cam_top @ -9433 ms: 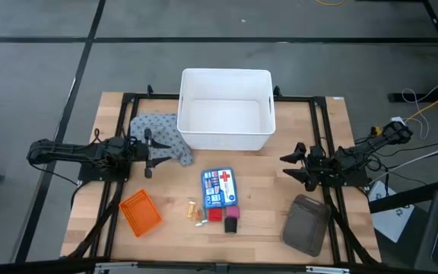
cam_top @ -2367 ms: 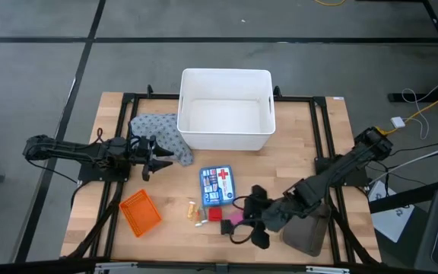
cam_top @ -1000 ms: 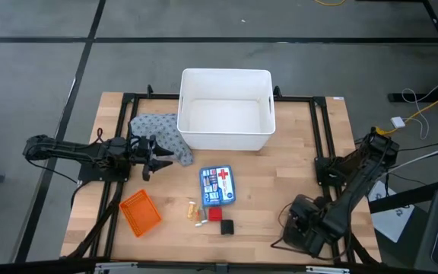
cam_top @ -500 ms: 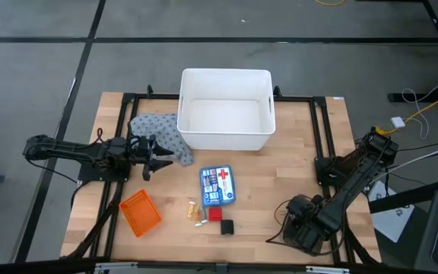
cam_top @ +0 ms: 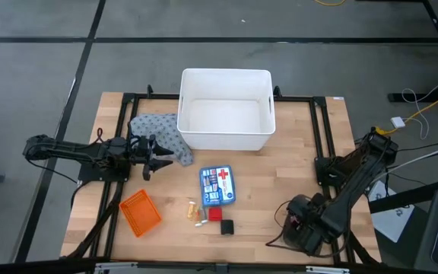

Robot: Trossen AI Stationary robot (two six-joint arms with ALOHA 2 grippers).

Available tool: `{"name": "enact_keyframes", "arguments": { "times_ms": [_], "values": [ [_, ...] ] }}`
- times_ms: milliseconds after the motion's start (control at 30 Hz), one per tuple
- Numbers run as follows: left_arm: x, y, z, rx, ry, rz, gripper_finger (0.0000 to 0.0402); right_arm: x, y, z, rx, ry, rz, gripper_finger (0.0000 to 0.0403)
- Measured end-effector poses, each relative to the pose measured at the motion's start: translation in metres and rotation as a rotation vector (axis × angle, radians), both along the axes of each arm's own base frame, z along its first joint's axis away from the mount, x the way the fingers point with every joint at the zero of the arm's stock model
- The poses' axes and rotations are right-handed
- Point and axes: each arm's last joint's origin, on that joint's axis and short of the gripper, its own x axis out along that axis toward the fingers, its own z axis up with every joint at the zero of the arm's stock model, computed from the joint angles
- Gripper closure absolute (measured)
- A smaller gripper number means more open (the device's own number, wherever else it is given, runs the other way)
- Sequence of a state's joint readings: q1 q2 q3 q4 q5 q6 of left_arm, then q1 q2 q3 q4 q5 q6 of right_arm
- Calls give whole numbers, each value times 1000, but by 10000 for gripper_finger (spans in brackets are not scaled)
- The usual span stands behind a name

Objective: Pick & place medical supplies in basket/bin
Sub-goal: Put the black bandage into the black bin

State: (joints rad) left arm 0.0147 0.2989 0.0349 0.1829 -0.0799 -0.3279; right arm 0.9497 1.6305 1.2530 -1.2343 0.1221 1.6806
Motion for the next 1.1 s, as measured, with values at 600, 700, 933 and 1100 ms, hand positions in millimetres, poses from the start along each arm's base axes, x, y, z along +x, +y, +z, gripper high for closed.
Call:
{"name": "enact_keyframes", "arguments": {
  "times_ms": [600, 700, 933, 1100],
  "values": [
    [0, 0, 0, 7, 1, 2, 201, 76, 21, 41, -373, -848, 350, 172],
    [0, 0, 0, 8, 2, 2, 201, 96, 24, 24, -389, -831, 386, 172],
    [0, 0, -1, 7, 5, 1, 201, 133, 37, -17, -475, -717, 529, 172],
    [0, 0, -1, -1, 7, 2, 201, 156, 55, -26, -618, -565, 667, 172]
  ]
}}
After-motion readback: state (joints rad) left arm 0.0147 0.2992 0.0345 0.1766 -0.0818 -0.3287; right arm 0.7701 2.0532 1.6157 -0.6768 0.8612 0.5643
